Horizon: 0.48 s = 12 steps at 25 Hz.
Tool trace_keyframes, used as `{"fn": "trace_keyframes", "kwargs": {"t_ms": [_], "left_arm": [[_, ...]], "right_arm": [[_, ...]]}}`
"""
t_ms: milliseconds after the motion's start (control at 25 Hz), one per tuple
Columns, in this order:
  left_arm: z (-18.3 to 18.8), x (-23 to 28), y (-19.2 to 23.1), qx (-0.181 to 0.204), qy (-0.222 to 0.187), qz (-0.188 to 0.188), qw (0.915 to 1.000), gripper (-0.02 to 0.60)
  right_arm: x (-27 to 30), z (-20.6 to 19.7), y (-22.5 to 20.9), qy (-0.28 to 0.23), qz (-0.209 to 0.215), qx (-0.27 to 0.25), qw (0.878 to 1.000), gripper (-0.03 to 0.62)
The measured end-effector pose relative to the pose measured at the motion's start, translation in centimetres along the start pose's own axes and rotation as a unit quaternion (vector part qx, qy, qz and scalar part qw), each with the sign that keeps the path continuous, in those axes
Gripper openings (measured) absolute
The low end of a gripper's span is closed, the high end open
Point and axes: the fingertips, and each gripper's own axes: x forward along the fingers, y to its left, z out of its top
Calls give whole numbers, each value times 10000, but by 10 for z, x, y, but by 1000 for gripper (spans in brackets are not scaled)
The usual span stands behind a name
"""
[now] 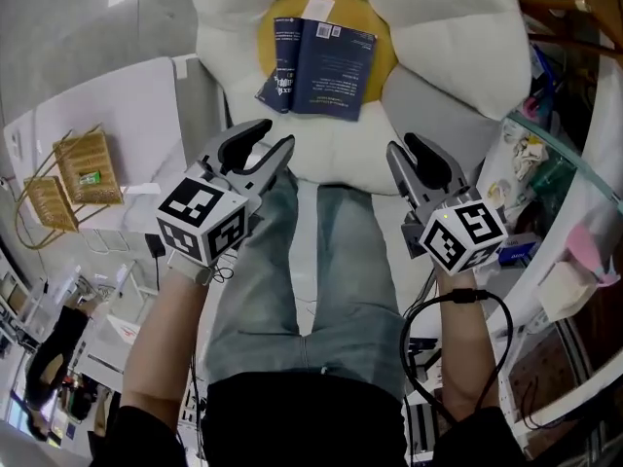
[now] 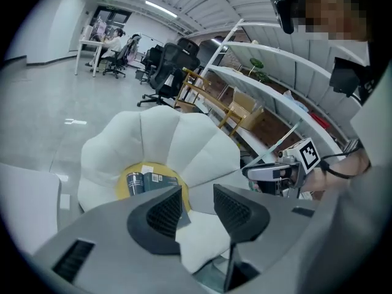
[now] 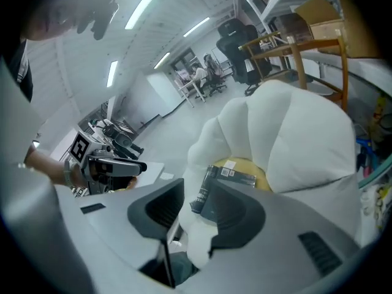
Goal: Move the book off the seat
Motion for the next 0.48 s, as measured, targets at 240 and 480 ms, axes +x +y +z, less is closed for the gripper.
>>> {"fn": "trace_keyframes", "kwargs": {"t_ms": [240,480], "left_arm": [[-41,62,25,-112,184,-73,9997,173],[-76,118,57,-90,397,62,9992,216]], "right_arm": [[49,-55,-32,358,70,53,9993,155],[90,-96,-64,392,-96,415,9983,196]]}}
